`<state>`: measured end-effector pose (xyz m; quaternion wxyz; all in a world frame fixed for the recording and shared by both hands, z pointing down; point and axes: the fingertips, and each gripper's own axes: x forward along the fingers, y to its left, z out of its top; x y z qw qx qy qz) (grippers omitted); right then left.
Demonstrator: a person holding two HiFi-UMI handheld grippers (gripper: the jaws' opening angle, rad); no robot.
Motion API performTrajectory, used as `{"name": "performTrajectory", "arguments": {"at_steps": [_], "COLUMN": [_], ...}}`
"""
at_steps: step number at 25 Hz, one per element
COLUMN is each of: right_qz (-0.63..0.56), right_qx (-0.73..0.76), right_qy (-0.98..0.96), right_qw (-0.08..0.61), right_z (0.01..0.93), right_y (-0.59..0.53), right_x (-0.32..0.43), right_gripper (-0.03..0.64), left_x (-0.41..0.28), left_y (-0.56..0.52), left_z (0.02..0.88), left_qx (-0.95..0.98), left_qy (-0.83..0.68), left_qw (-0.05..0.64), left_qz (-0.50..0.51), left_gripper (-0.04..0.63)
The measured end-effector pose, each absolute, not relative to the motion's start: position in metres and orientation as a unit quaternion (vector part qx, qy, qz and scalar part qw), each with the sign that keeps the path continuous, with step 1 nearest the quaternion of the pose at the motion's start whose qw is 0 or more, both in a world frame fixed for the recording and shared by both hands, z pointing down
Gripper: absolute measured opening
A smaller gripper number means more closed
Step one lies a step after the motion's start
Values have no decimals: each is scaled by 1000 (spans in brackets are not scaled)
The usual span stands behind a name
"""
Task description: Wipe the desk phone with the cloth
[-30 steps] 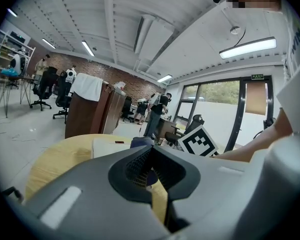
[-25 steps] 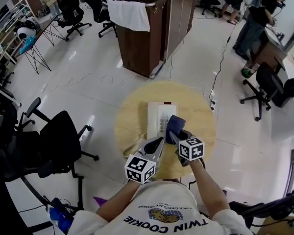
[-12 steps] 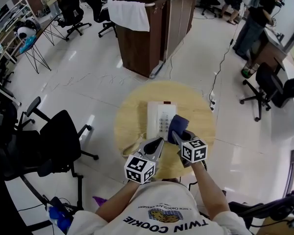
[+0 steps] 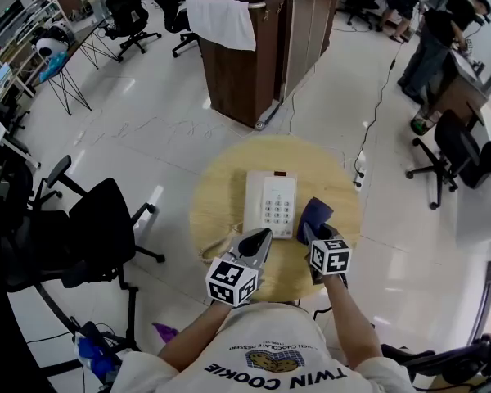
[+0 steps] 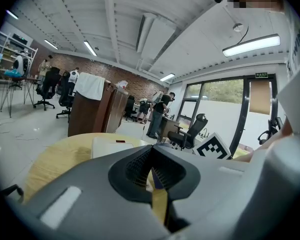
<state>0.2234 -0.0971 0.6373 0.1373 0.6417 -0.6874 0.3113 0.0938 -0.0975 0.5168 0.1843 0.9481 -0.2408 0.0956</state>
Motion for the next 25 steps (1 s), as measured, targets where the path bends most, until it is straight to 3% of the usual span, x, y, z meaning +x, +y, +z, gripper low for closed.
{"name": "performTrajectory", "arguments": {"at_steps": [25], "right_qz": [325], "right_qx": [612], "right_qy": [-705], "right_qw": [150], "right_z": [644], "right_y": [-173], "right_x": [246], "right_gripper": [72], "left_x": [84], "left_y": [-116], "left_z": [523], "left_qx": [933], "left_qy": [-286], "left_qw": [196], "left_qz": [95], "left_gripper": [-9]}}
